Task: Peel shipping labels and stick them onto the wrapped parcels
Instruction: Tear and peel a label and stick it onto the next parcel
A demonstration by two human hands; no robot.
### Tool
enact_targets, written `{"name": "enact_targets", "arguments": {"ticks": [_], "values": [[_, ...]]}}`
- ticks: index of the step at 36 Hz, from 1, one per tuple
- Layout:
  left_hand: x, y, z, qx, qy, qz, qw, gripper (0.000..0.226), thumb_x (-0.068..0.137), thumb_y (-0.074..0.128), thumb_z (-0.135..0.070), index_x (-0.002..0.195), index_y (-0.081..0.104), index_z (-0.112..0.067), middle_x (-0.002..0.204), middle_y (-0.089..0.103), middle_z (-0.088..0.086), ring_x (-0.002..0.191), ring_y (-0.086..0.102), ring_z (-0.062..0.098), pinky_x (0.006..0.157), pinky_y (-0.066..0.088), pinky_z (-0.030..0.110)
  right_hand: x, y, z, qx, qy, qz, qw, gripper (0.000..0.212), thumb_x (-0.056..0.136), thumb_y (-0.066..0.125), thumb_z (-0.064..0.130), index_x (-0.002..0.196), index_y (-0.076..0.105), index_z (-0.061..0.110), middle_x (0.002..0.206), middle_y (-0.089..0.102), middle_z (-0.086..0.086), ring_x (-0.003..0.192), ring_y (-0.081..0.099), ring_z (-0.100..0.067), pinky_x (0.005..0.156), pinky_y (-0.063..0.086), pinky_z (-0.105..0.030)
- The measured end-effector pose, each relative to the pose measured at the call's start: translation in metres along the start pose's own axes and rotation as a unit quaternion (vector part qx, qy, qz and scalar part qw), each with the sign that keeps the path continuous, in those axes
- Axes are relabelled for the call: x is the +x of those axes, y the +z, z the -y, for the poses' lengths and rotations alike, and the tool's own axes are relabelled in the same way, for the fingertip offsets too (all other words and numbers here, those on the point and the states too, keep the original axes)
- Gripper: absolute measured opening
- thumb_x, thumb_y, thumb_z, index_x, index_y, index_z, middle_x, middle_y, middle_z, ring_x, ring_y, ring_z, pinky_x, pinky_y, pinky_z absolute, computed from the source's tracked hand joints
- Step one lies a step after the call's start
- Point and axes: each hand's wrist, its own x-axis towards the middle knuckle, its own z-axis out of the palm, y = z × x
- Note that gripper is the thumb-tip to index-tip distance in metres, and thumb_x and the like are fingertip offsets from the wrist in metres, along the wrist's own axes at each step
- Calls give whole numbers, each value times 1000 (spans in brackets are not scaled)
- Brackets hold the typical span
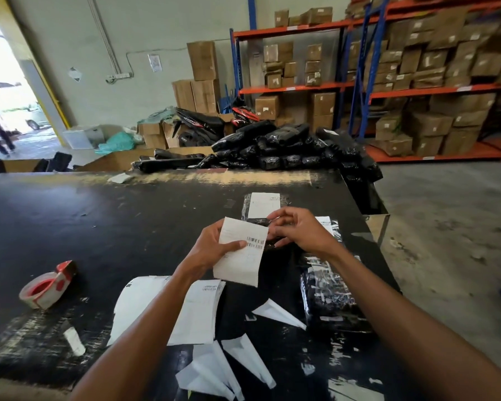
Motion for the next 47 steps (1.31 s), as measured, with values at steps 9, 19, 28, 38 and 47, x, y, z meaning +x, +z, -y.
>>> {"name": "enact_targets", "arguments": {"ticks": [9,19,28,38,47], "values": [[-6,4,-3,20,1,12,1000,42,82,81,-13,119,62,-18,107,77,-3,93,75,12,70,60,24,-4,-7,4,-23,4,13,1000,27,91,71,2,114,61,-4,98,73,-23,92,76,-34,79,62,-45],[-11,1,-3,22,3,21,1000,40,83,80,-11,118,62,-17,105,77,-4,92,76,11,69,60,24,-5,0,4,-41,5,16,999,26,91,70,-1,115,60,-6,95,74,-21,86,76,-29,76,63,-39],[-5,-5,4,41,1,29,999,43,82,82,-15,120,62,-20,111,76,-1,97,75,16,83,62,39,-3,1,2,-57,7,26,998,25,92,70,1,114,61,-5,95,74,-26,87,76,-28,80,62,-42],[4,-7,6,36,-4,37,999,44,82,82,-16,121,62,-21,112,76,-1,95,75,14,83,63,39,1,1,0,-65,14,32,997,25,92,66,-6,116,59,-6,94,73,-26,88,77,-30,87,61,-39],[5,20,30,194,109,-156,962,53,78,84,-38,109,45,-21,110,51,-2,100,52,11,86,46,25,4,10,-4,-41,10,42,998,22,93,66,-3,114,57,0,84,76,-14,87,76,-30,89,61,-43]]}}
